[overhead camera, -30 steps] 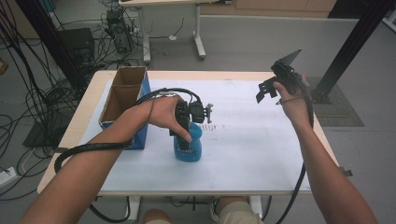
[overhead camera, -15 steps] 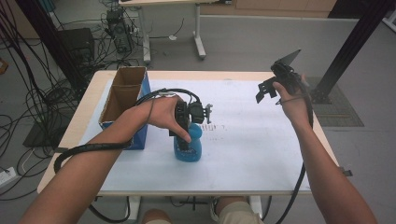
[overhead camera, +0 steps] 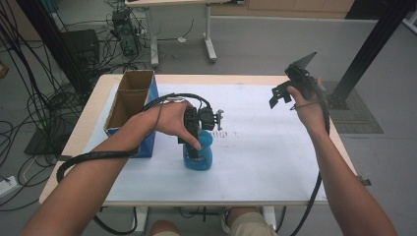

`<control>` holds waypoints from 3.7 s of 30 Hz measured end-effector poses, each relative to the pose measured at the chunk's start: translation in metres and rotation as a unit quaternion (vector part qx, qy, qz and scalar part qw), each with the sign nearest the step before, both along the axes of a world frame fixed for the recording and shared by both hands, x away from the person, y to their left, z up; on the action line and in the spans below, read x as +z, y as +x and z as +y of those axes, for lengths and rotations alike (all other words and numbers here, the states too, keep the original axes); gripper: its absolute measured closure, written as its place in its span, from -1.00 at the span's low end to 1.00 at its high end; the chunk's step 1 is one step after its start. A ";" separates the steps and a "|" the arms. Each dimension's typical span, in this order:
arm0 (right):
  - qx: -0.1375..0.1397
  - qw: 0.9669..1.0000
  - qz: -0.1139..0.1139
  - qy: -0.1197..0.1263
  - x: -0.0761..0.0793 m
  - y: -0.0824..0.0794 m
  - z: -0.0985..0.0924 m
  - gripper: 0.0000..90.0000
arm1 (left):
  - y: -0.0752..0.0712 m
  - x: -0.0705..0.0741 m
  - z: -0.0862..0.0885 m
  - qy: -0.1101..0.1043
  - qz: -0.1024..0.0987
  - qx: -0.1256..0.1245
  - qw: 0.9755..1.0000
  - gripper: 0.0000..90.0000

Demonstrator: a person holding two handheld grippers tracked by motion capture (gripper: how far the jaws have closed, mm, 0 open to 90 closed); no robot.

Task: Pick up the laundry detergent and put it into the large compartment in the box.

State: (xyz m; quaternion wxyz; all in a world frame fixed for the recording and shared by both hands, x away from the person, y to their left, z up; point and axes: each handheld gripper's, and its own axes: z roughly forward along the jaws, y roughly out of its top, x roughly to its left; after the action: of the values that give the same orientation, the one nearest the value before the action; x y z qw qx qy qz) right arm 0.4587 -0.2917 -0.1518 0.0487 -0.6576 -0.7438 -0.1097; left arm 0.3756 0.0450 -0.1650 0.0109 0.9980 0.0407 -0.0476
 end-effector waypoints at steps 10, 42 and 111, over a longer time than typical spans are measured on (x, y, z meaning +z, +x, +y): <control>-0.001 1.000 0.001 -0.001 0.000 0.000 0.001 -0.87 | 0.000 0.001 0.000 0.000 -0.001 -0.002 1.000 -0.89; 0.000 1.000 0.000 -0.001 0.001 0.000 0.000 -0.87 | -0.002 0.003 0.000 0.002 -0.010 -0.001 1.000 -0.88; 0.000 1.000 0.001 0.002 -0.003 0.002 0.000 -0.87 | -0.012 -0.001 -0.001 -0.002 -0.045 -0.027 0.999 -0.20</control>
State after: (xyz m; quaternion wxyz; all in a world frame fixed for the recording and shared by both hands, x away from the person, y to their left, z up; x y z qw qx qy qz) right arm 0.4603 -0.2917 -0.1553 0.0511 -0.6578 -0.7433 -0.1104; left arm 0.3631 0.0442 -0.1659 0.0138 0.9998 0.0130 -0.0026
